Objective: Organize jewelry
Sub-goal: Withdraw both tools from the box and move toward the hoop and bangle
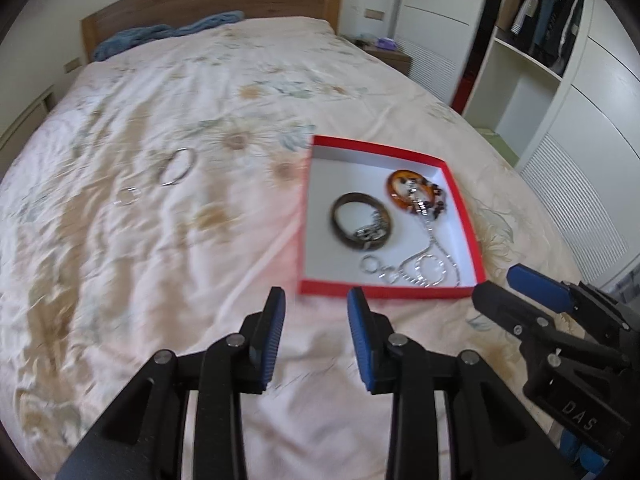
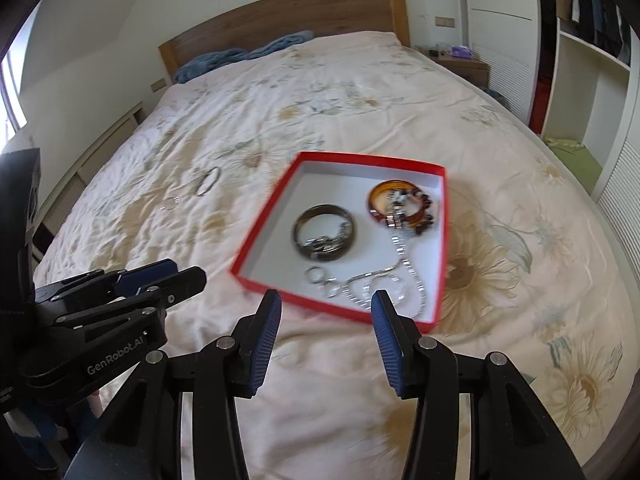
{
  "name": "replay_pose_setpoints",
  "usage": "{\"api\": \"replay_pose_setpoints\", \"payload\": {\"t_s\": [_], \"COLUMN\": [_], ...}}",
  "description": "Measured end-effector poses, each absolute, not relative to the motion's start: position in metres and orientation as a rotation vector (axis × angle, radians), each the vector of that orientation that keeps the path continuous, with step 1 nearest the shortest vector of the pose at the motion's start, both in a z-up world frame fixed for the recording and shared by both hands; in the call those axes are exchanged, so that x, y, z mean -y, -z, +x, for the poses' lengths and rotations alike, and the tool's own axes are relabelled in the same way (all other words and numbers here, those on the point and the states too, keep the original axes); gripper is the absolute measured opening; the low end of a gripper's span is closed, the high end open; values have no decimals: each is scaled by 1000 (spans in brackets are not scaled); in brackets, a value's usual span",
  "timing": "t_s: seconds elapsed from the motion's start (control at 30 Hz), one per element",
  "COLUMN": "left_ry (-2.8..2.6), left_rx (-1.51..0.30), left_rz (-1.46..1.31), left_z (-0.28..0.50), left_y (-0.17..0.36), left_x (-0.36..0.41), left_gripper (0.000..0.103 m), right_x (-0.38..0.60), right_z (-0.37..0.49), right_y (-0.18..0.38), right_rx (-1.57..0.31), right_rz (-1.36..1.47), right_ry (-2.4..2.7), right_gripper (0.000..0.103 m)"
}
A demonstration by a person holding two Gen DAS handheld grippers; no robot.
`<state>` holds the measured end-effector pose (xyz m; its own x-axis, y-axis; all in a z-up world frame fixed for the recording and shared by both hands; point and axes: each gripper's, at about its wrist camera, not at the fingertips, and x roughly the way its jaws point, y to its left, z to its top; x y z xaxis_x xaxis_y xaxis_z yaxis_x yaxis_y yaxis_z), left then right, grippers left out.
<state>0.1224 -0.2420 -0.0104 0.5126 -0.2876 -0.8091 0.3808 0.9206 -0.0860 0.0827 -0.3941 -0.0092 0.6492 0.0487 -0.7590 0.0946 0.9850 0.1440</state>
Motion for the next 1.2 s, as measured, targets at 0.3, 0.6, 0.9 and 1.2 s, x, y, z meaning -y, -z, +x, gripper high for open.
{"api": "replay_pose_setpoints", "payload": {"t_s": [0.3,0.6,0.9,1.2], "left_ry": [293,223,163,103], "left_rx": [-928,-880,-843,-819], "left_rz": [67,27,-14,-41], "left_z": [88,60,42,30], "left_y": [-10,-29,-37,-38], "left_x": [177,122,80,54], "left_gripper": [31,31,39,39], "right_x": [336,281,236,217], "right_z": [64,45,32,16], "right_y": [-17,-31,-46,-61], "right_rx": [-835,-824,-795,-753], "right_rz": [117,44,-65,-154], "right_ry": [-35,-83,-91,-64], "right_gripper": [49,55,57,61]}}
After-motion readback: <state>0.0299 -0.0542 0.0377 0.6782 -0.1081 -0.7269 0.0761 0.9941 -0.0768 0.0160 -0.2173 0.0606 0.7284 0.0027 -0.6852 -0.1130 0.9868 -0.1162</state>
